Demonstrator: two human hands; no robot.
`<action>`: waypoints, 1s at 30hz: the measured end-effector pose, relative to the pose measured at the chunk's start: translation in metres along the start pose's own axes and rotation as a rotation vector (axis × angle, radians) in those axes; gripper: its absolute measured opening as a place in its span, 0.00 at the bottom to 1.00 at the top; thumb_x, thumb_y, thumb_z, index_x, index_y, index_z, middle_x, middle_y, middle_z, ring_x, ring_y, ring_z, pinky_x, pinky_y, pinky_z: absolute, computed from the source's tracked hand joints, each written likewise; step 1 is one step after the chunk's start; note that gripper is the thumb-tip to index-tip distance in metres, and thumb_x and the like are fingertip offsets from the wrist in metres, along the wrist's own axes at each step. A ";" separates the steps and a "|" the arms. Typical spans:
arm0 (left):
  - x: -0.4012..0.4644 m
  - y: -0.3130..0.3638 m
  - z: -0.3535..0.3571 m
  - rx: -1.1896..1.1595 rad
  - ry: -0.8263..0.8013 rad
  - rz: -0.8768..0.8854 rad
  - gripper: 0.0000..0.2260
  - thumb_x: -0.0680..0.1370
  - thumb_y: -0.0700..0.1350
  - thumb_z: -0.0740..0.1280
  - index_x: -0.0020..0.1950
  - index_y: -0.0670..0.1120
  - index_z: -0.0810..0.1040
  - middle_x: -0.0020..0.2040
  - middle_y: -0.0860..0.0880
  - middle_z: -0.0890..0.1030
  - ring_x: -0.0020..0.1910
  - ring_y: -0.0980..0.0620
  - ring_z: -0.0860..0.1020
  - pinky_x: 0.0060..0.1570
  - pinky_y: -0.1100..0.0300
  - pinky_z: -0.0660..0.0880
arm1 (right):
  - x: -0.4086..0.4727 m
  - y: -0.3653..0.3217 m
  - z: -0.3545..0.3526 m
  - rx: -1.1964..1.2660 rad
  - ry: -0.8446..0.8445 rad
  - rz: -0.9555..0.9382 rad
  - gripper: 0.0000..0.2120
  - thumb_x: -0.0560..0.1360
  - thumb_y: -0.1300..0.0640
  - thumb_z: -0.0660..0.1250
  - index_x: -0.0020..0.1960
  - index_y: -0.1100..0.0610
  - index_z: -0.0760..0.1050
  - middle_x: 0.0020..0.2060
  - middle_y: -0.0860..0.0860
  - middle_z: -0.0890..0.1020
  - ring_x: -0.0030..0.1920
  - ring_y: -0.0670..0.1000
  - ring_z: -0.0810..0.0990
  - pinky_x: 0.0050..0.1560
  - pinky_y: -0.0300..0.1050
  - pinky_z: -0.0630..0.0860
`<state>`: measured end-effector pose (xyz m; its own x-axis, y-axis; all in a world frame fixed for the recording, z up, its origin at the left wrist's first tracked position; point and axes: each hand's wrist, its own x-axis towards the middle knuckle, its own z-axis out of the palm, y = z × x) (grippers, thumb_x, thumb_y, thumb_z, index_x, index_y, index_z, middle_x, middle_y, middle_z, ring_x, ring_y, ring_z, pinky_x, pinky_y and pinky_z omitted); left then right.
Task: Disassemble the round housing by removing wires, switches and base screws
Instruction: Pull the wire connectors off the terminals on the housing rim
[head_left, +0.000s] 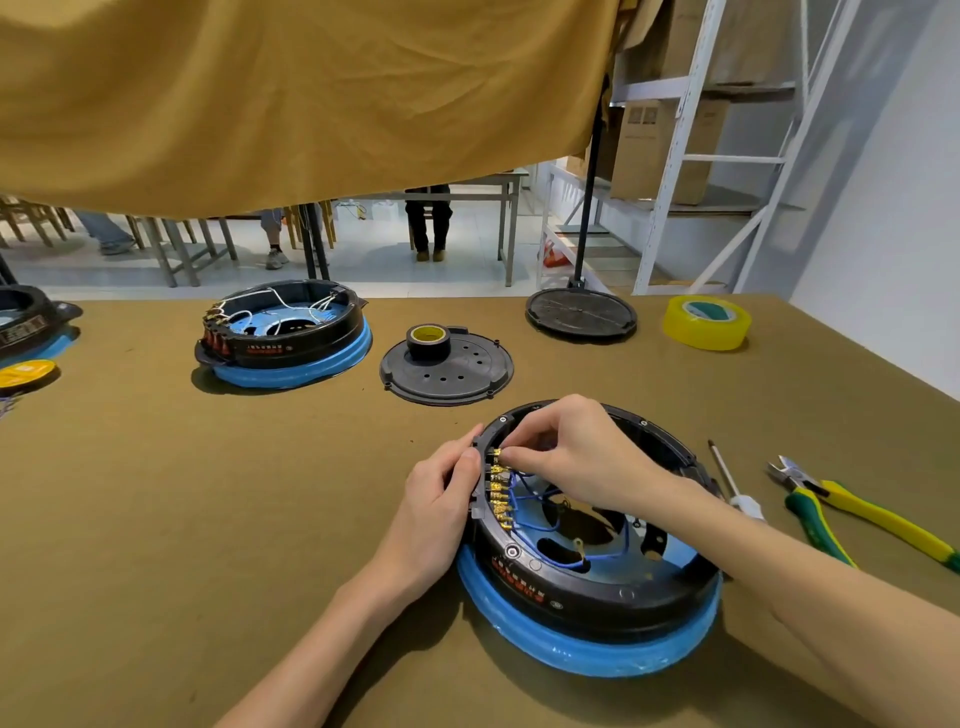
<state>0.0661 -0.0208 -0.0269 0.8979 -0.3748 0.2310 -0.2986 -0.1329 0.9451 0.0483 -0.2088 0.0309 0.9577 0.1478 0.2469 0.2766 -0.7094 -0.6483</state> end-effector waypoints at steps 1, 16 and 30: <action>0.000 0.000 0.000 0.001 0.000 0.000 0.26 0.82 0.58 0.56 0.77 0.49 0.71 0.68 0.58 0.79 0.68 0.63 0.75 0.72 0.52 0.71 | 0.000 0.000 -0.001 0.010 0.009 0.005 0.05 0.75 0.53 0.75 0.47 0.53 0.88 0.37 0.44 0.86 0.39 0.43 0.84 0.42 0.42 0.82; 0.001 -0.002 -0.001 0.025 -0.009 0.017 0.23 0.83 0.57 0.56 0.76 0.52 0.71 0.67 0.59 0.79 0.67 0.64 0.75 0.70 0.55 0.73 | -0.010 -0.004 0.005 -0.072 0.097 -0.009 0.02 0.78 0.56 0.71 0.49 0.53 0.82 0.38 0.44 0.83 0.42 0.41 0.80 0.43 0.37 0.79; 0.002 -0.006 -0.004 0.047 -0.055 0.048 0.19 0.84 0.57 0.55 0.71 0.56 0.76 0.62 0.59 0.82 0.65 0.59 0.78 0.64 0.60 0.74 | -0.009 -0.011 -0.005 -0.103 -0.124 -0.027 0.12 0.80 0.61 0.63 0.52 0.48 0.83 0.47 0.46 0.82 0.48 0.46 0.80 0.52 0.49 0.79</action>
<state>0.0708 -0.0168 -0.0313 0.8636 -0.4311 0.2614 -0.3566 -0.1559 0.9212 0.0364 -0.2055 0.0393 0.9543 0.2472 0.1680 0.2987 -0.7701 -0.5637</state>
